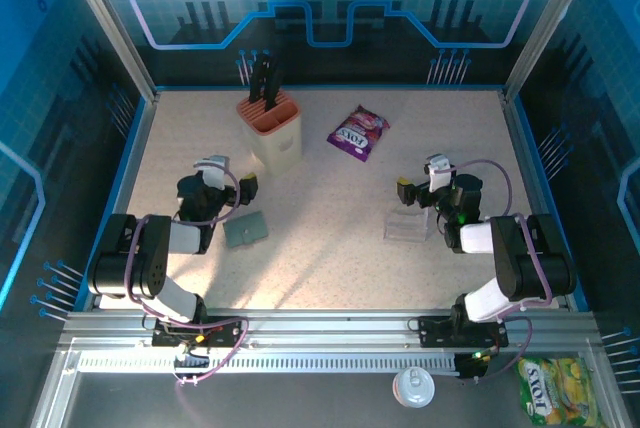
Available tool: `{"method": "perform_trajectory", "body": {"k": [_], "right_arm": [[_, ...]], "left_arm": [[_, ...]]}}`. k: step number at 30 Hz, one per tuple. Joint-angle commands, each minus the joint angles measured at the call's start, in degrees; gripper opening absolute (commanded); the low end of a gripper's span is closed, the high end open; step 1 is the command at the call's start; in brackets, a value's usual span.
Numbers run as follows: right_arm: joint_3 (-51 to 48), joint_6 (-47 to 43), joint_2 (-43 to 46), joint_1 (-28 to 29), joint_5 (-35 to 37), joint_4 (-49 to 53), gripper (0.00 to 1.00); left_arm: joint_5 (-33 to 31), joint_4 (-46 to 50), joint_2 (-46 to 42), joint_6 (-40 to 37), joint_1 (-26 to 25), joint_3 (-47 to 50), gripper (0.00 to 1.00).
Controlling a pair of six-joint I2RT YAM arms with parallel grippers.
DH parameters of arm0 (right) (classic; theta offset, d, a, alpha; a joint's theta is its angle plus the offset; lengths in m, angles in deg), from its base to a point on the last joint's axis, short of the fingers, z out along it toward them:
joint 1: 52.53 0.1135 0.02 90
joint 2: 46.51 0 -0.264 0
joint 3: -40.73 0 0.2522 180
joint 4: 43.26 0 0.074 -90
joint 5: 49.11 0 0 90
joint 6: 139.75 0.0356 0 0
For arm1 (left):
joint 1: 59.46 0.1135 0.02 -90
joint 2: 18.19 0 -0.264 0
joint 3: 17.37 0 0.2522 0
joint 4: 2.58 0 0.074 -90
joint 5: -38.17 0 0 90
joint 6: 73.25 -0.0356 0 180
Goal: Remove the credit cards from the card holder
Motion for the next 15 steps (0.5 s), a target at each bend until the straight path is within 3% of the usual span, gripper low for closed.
{"method": "perform_trajectory", "body": {"k": [1,7,11,15], "right_arm": [[1.0,0.4,-0.4,-0.7,-0.8,-0.3,1.0],[0.9,0.5,-0.3,-0.6,-0.5,-0.4,1.0],[0.9,0.5,1.3,0.6,4.0,0.9,1.0],[0.5,0.5,5.1,1.3,6.5,3.7,1.0]], "left_arm": [[-0.1,0.3,0.4,0.4,0.7,-1.0,0.99],[-0.2,0.4,0.4,0.3,0.7,-1.0,0.99],[-1.3,1.3,-0.7,0.6,0.6,-1.2,0.99],[-6.1,11.8,-7.1,1.2,-0.3,-3.7,0.99]]}}
